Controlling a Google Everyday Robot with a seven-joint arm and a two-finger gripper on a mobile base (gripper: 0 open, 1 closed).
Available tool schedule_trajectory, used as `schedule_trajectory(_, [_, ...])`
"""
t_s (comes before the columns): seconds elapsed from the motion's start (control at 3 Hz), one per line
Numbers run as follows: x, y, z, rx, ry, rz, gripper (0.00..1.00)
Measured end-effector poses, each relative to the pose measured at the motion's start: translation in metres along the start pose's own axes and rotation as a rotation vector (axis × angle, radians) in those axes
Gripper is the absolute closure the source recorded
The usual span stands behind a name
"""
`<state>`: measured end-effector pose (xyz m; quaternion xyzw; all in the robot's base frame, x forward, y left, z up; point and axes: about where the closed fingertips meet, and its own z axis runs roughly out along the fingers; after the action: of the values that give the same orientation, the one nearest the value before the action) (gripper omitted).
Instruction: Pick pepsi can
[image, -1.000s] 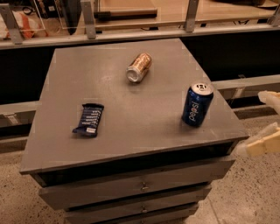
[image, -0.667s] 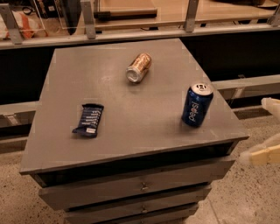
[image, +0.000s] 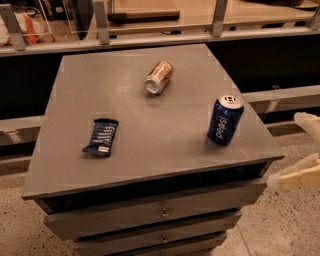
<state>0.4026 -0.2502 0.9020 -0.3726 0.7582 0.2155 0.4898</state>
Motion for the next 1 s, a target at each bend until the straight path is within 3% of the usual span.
schedule_trajectory(1.0, [0.012, -0.023, 0.029, 0.043, -0.135, -0.021, 0.00])
